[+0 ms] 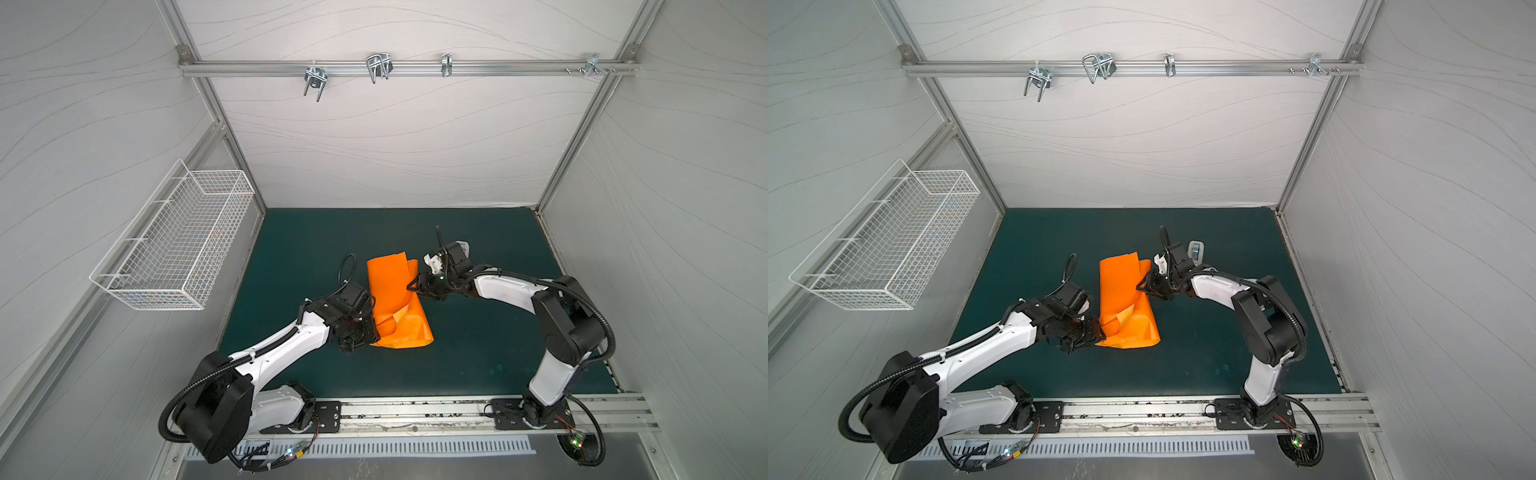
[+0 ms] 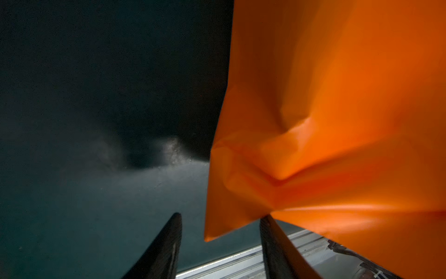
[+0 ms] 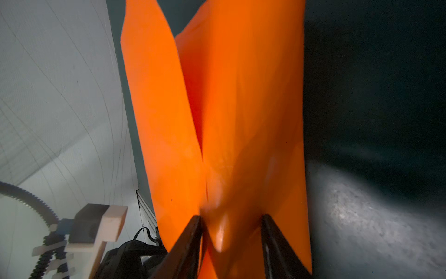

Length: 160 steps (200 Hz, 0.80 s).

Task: Wrap a gift box in wrapping paper
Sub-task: Smooth out the wrapping paper on the gift box.

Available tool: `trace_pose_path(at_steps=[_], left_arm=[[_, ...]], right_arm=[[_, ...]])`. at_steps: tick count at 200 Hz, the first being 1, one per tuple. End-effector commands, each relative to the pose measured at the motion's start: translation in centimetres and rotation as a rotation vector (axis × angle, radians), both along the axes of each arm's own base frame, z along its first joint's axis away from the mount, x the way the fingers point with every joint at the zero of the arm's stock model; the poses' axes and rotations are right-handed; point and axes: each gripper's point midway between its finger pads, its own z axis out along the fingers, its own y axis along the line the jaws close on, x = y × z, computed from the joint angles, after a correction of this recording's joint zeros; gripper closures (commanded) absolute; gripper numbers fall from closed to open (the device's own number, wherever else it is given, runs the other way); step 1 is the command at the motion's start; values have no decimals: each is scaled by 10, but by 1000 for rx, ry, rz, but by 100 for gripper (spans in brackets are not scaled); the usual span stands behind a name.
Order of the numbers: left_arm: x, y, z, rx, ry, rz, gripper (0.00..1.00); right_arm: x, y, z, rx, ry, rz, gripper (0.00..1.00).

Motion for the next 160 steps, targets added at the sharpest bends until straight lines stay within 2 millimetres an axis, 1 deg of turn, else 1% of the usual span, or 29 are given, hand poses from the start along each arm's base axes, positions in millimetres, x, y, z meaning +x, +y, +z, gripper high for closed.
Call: trace_pose_path(at_steps=[1,13,23,37,48,56,74,83,103,113,125,130,136,150,160], left_arm=[[0,-13,-4,-26,-7,-9,46],[-4,-12,-8,-19,10,-7,49],[-7,-9,-6,-15,4,-1,49],[-9,-3,4,-11,-23,8,49],[-11,3,14,7,-54,5,46],[-14,12,18,41,-77,2,46],[-17,28,24,136,-169,-15,48],[-17,33,26,179,-232,-32,48],[-17,44,24,284,-355,-63,49],[-17,43,24,310,-414,-94,50],[-15,35,27,313,-486,-140,50],[-14,29,29,306,-525,-167,50],[-12,23,32,309,-573,-193,50],[-6,17,39,363,-669,-228,50],[0,12,41,389,-706,-247,51]], right_arm=[[-7,2,-4,-5,11,13,57],[-8,2,-3,-6,10,13,57],[-7,2,-2,-5,8,14,57],[-9,2,-3,-6,10,16,57],[-9,2,-3,-6,11,18,57],[-9,2,-3,-4,12,18,57],[-9,3,-4,-1,14,17,57],[-9,3,-4,1,16,15,57],[-9,4,-3,4,16,18,57],[-9,4,-3,3,15,19,57],[-10,5,-3,4,16,22,57],[-11,5,-3,3,17,22,57],[-11,5,-2,2,14,21,57],[-11,5,-3,1,17,21,57],[-11,6,-4,1,17,20,57]])
